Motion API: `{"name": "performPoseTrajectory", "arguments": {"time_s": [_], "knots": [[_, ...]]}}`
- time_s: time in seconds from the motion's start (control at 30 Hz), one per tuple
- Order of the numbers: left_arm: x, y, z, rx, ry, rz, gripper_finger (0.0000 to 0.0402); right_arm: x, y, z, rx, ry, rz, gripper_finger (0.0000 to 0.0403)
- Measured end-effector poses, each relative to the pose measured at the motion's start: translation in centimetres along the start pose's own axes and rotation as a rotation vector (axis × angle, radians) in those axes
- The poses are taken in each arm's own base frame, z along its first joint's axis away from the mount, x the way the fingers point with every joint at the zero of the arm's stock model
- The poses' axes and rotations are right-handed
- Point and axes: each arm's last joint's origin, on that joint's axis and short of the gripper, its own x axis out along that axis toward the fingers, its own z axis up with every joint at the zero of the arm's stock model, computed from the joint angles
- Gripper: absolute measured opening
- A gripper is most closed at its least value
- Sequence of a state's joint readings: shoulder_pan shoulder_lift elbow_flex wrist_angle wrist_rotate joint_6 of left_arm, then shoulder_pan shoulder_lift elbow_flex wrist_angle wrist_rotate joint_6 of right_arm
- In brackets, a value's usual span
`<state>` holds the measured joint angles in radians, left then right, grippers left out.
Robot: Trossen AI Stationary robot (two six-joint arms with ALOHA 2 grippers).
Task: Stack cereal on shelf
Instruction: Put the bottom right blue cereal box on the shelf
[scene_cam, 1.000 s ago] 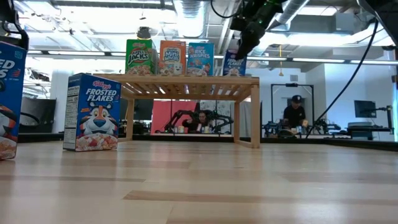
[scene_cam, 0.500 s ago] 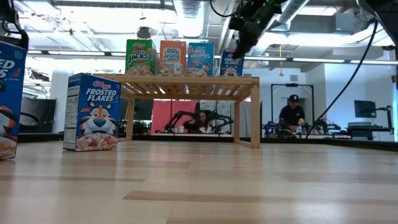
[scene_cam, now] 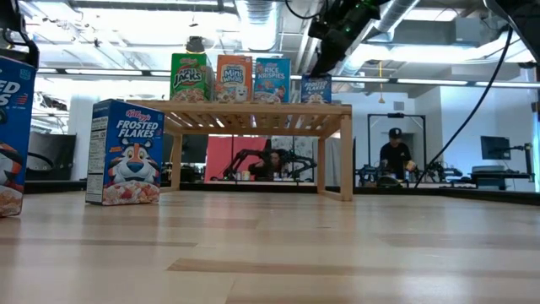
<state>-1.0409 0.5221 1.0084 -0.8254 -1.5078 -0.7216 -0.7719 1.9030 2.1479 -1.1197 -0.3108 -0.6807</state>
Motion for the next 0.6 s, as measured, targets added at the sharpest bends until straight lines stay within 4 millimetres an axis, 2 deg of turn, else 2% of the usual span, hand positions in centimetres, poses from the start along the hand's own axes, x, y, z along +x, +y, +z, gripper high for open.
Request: {"name": "performPoseTrajectory", "arguments": {"time_s": [0.23, 0.43, 0.6], "knots": [[0.0, 0.0, 0.0, 0.0, 0.0, 0.0, 0.025, -0.1, 0.0, 0.2, -0.01, -0.005, -0.027, 0.0245], [0.0, 0.0, 0.0, 0.0, 0.0, 0.0, 0.025, -1.4, 0.2, 0.8, -0.024, -0.037, -0.057, 0.0245], [0.0, 0.0, 0.0, 0.0, 0.0, 0.0, 0.025, -4.3, 0.4, 2.0, 0.01, -0.081, -0.091, 0.0245]]}}
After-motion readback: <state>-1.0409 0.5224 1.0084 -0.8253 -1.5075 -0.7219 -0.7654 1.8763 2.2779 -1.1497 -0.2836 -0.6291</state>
